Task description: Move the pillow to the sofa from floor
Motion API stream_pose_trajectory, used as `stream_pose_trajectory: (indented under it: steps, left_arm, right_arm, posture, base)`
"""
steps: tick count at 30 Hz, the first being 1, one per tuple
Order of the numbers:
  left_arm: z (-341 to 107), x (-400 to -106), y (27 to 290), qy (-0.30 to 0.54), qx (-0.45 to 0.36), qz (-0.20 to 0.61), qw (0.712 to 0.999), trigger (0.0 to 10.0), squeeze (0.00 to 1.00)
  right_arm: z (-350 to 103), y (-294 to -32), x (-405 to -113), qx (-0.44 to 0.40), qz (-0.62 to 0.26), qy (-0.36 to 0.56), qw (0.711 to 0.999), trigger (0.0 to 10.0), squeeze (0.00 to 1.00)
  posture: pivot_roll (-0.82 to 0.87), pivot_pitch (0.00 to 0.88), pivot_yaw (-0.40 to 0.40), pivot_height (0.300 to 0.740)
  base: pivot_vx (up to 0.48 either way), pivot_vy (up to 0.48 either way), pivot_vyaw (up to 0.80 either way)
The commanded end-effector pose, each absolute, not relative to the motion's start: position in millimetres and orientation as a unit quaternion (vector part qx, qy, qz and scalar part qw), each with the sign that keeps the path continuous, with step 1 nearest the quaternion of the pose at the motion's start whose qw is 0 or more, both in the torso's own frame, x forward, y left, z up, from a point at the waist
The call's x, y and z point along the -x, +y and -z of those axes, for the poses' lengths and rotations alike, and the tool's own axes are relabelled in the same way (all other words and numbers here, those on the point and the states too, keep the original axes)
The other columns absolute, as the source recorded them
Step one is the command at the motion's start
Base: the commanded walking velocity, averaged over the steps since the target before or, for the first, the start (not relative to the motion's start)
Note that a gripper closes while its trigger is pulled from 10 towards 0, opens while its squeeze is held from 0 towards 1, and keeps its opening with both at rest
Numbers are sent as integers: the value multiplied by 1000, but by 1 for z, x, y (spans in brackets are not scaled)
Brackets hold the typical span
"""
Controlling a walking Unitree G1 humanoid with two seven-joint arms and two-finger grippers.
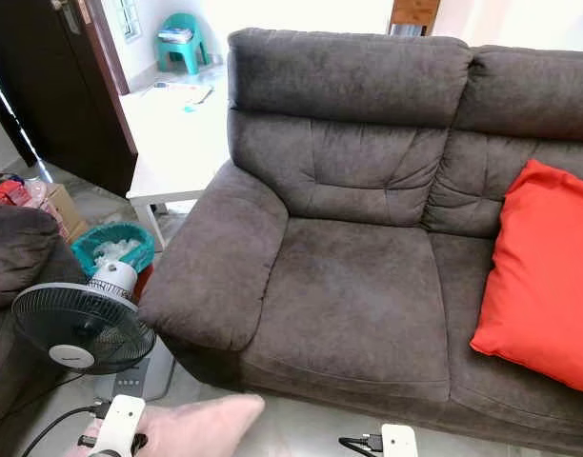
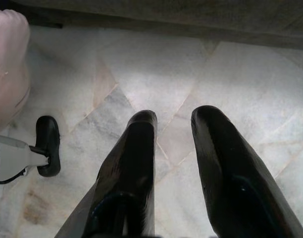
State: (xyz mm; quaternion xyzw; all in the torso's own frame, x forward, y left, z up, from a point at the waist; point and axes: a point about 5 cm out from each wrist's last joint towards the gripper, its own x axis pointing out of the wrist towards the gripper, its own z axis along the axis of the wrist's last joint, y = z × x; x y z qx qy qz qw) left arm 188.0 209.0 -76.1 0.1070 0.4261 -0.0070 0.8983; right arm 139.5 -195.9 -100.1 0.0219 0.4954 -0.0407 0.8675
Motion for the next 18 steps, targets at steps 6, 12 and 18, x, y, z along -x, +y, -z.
stream_pose_trajectory:
  steps: [6,12,18]
  left_arm:
    - [73,-198,200,416,-103,9,904,10000,0]
    - [71,-203,195,412,-101,11,905,10000,0]
    - [71,-205,191,410,-103,17,906,10000,0]
  right_arm:
    - [96,-195,-150,-13,31,485,874,10000,0]
    - [94,-196,-157,-10,28,476,879,10000,0]
    - [93,-194,-159,-11,35,474,880,10000,0]
  posture:
    - [126,0,-42,740]
    - [114,0,-37,740]
    - [109,0,-33,740]
  base:
    - [0,0,0]
    - [0,0,0]
    - [0,0,0]
